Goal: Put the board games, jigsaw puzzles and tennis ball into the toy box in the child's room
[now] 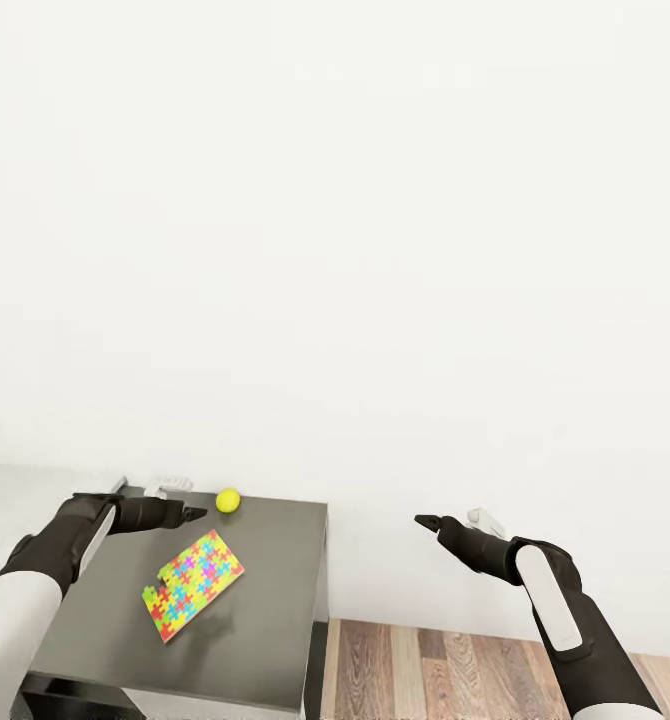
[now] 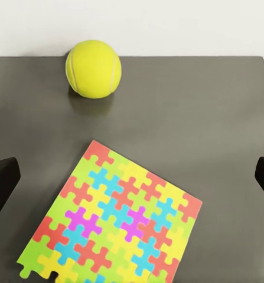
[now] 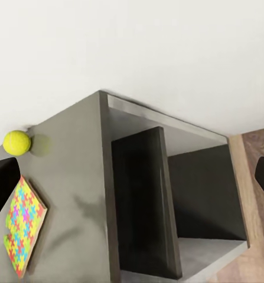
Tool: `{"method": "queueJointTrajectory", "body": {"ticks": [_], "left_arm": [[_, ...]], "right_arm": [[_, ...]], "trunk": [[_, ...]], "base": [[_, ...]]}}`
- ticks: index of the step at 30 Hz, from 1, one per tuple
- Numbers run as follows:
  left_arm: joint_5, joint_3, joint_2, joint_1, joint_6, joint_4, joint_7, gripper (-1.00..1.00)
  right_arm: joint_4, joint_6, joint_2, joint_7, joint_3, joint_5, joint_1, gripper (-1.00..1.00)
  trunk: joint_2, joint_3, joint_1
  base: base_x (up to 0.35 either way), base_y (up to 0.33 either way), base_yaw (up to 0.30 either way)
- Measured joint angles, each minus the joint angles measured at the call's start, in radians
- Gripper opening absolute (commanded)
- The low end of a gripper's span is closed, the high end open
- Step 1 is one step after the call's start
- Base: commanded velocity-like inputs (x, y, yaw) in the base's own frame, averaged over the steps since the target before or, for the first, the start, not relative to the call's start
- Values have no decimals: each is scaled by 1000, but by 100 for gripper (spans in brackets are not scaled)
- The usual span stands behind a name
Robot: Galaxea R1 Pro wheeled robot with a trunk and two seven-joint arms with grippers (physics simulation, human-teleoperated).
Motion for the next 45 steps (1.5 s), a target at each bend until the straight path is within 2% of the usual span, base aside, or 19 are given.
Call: {"method": "queueJointTrajectory", "body": {"ticks": [45], "left_arm": [[-1,-2,-6,0,-26,0,11,100]], "right_arm": [[6,-2,1,-4,0,0,0,100]], "trunk": [[0,-73,0]], "base": [[0,0,0]]}}
